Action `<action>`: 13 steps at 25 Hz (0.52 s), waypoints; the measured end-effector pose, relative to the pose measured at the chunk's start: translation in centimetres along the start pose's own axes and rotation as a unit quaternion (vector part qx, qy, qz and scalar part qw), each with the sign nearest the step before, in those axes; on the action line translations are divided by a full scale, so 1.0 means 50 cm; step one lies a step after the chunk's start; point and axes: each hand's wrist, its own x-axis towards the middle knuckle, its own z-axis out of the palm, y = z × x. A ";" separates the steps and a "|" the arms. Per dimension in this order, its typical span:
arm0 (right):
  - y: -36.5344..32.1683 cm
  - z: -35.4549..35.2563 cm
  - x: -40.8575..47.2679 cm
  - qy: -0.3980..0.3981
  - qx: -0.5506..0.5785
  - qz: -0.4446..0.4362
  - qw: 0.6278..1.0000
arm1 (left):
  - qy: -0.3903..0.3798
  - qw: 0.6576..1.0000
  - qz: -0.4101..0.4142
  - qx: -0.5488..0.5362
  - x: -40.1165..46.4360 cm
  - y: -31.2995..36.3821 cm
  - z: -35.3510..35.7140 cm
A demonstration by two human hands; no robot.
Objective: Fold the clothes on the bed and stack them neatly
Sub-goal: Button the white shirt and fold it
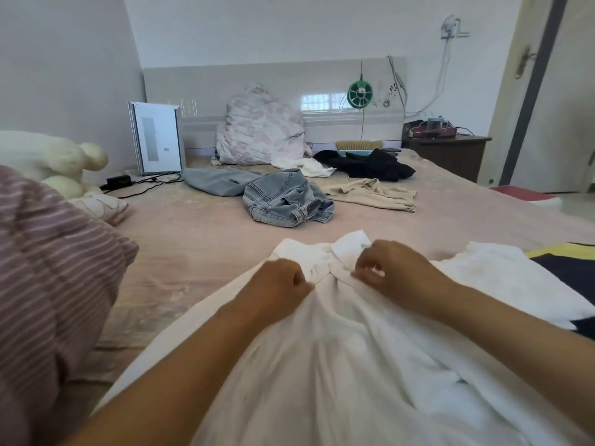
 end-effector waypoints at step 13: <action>0.017 -0.082 -0.064 -0.098 0.465 0.252 0.843 | 0.077 0.988 -0.087 -0.100 -0.073 0.037 0.002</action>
